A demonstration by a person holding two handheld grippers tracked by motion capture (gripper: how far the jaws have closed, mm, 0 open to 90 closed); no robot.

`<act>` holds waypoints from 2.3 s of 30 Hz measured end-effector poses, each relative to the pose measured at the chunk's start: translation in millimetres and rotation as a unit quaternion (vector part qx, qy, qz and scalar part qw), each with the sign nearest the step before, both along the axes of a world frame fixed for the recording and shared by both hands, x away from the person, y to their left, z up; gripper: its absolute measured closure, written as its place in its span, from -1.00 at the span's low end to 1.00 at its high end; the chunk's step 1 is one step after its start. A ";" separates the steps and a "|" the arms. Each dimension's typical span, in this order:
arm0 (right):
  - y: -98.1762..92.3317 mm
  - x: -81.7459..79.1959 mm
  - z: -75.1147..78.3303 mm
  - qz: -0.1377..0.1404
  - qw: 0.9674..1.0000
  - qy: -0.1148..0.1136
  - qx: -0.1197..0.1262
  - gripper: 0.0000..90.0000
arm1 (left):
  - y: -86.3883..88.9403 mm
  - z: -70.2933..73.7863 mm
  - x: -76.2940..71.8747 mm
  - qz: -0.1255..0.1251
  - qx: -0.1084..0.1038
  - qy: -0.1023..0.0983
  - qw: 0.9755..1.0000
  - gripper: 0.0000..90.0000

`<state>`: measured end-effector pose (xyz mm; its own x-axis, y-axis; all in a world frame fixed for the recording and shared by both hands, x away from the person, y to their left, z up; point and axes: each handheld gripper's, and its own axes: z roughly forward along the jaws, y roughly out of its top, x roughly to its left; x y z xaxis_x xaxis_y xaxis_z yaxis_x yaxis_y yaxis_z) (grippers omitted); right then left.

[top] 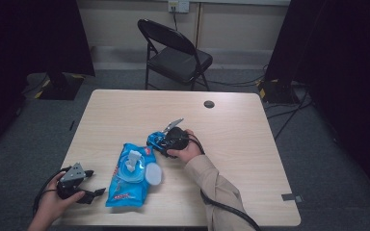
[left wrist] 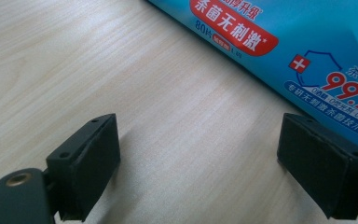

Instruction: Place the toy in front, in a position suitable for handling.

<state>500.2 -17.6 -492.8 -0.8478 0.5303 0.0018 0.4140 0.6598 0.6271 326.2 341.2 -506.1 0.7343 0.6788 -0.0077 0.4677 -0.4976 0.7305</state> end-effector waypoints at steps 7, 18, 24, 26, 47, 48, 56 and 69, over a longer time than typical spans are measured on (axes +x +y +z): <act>-7.6 -0.4 5.5 -0.007 1.000 0.001 0.002 -0.38 | 0.0 0.0 0.0 0.000 0.000 0.000 1.000 -0.72; -23.0 -2.8 12.8 -0.023 1.000 -0.006 0.007 -0.38 | 0.0 0.0 0.0 0.000 0.000 0.000 1.000 -0.72; -35.1 -8.0 21.4 -0.028 0.999 -0.009 0.020 -0.38 | 0.0 0.0 0.0 0.000 0.000 0.000 1.000 -0.72; -40.2 -12.6 24.8 -0.026 0.999 -0.012 0.023 -0.38 | 0.0 0.0 0.0 0.000 0.000 0.000 1.000 -0.72; -104.3 -118.4 17.7 -0.010 0.999 -0.014 0.028 -0.38 | 0.0 0.0 0.0 0.000 0.000 0.000 1.000 -0.72; -105.9 -120.9 16.6 -0.010 0.999 -0.016 0.026 -0.38 | 0.0 0.0 0.0 0.000 0.000 0.000 1.000 -0.72; -112.3 -124.3 2.1 -0.014 0.999 -0.008 0.031 -0.38 | 0.0 0.1 0.1 0.000 0.000 0.000 1.000 -0.72; -111.4 -122.4 -0.2 -0.010 1.000 -0.005 0.029 -0.42 | -0.1 0.0 0.1 0.000 0.000 0.000 1.000 -0.72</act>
